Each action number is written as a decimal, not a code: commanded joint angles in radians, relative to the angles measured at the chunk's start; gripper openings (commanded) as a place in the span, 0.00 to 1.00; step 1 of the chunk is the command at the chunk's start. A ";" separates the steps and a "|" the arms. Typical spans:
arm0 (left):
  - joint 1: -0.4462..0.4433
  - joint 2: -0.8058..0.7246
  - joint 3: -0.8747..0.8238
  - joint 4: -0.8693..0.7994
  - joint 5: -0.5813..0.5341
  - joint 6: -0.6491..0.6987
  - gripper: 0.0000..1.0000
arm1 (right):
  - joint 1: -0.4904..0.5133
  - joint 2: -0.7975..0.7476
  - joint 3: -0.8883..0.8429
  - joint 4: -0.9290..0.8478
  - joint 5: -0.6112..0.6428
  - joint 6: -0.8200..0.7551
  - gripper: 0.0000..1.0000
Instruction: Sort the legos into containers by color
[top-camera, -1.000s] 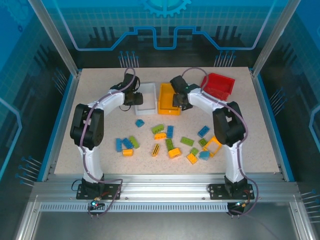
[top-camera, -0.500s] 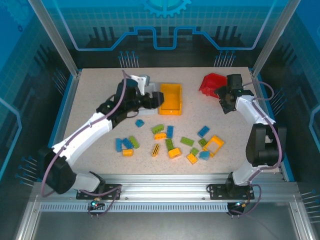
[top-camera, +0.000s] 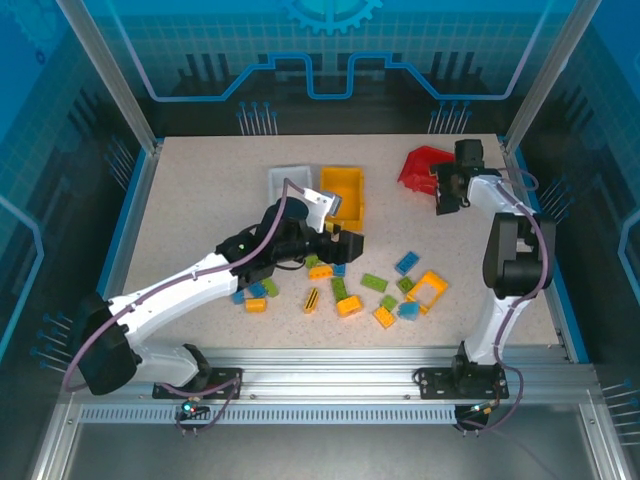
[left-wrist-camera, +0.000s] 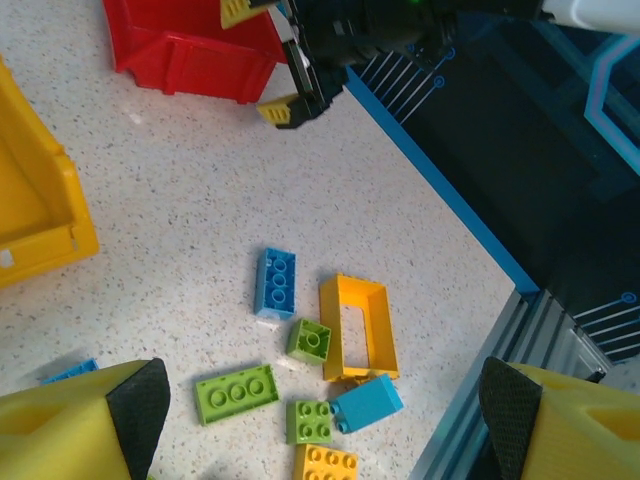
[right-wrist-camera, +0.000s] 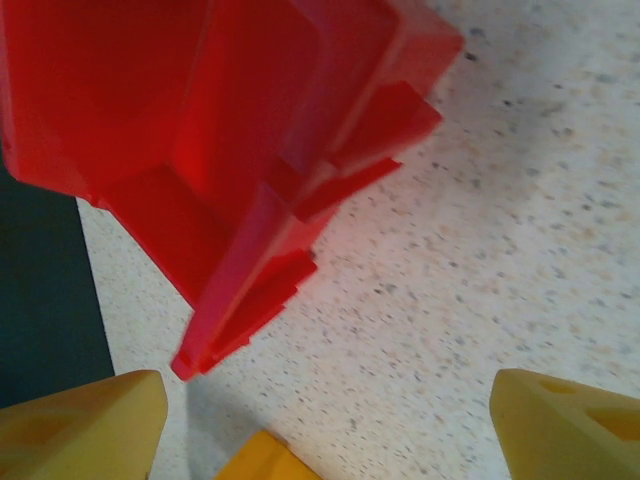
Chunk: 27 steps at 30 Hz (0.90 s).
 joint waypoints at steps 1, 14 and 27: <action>-0.005 -0.033 -0.025 0.018 -0.019 -0.018 0.86 | -0.014 0.048 0.062 -0.018 -0.023 0.026 0.84; -0.006 -0.039 -0.016 -0.022 -0.039 0.009 0.84 | -0.034 0.167 0.205 -0.204 0.041 -0.017 0.37; 0.003 -0.088 0.011 -0.148 -0.105 -0.001 0.84 | -0.040 0.076 0.225 -0.310 0.117 -0.801 0.00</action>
